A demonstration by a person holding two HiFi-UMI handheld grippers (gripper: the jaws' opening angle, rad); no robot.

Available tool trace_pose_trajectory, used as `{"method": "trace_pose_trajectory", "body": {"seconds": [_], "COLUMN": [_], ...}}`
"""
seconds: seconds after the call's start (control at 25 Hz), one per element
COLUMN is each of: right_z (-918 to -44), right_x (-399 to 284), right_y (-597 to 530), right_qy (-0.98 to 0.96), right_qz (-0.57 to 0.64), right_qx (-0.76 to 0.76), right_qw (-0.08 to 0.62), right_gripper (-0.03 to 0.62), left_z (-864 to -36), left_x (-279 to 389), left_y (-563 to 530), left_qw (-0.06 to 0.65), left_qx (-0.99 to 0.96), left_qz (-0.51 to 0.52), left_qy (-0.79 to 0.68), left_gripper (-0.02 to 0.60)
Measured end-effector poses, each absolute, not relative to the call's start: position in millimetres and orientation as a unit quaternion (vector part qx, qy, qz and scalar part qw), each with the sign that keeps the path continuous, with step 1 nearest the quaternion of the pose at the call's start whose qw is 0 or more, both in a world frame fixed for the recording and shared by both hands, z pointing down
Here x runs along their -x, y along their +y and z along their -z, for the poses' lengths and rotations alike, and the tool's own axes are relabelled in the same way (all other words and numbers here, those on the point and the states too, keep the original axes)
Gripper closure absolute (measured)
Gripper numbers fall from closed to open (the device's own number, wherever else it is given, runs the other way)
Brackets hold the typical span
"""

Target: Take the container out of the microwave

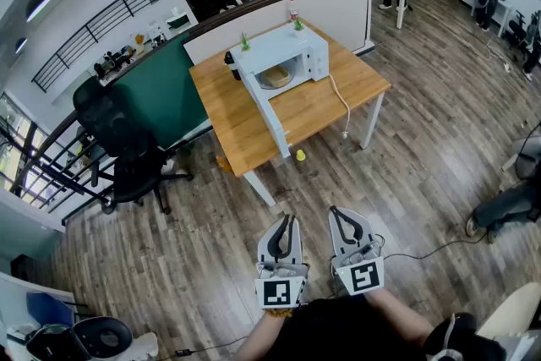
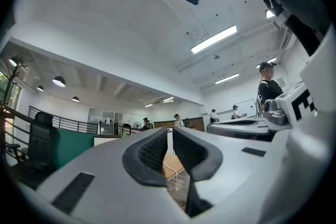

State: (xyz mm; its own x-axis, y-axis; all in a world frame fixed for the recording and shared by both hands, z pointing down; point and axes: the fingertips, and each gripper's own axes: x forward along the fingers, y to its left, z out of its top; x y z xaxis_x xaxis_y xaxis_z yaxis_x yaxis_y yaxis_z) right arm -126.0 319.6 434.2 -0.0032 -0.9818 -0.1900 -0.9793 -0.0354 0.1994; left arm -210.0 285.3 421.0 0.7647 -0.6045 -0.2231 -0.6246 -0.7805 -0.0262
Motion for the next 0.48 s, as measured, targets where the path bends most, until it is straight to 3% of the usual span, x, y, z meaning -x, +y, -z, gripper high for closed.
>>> {"method": "trace_pose_trajectory", "body": {"seconds": [0.48], "right_z": [-458.9], "right_x": [68.0], "right_y": [287.6], "right_qy": [-0.759], "right_qz": [0.086], "right_qx": [-0.645], "right_qw": [0.028], "right_gripper": [0.586], "left_z": [-427.8], "left_x": [126.2], "left_y": [263.3], "left_qw": [0.052], "left_qx": [0.936], "left_qz": [-0.076], "left_qy": [0.34], "left_gripper": [0.534]}}
